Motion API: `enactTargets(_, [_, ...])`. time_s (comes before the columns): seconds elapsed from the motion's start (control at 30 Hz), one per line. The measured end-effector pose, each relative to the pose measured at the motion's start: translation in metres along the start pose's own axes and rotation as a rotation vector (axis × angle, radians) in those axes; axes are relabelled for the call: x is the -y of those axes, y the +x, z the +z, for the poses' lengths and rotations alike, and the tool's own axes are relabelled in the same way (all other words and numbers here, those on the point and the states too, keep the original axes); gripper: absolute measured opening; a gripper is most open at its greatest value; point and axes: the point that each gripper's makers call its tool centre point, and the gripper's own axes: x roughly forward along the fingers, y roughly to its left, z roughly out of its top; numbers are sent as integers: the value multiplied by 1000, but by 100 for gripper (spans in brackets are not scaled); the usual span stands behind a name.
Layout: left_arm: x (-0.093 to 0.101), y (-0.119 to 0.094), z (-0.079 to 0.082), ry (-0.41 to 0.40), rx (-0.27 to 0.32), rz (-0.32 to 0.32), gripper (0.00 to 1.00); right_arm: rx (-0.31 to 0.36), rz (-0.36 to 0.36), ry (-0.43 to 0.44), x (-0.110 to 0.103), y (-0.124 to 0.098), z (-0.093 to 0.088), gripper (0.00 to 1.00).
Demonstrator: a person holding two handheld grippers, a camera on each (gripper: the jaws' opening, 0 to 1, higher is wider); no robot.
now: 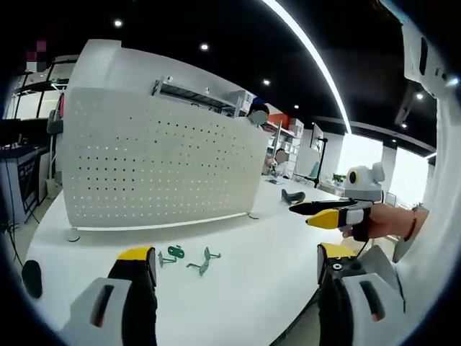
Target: Insert the hook assembly into the mounting plate slot until the hook locks in place.
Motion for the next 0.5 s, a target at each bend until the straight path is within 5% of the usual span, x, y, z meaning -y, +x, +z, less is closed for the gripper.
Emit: enactTargets(0.5, [-6,12,-14,0,-58,-15,91,-11,-16,5,-3,-4,-5,63])
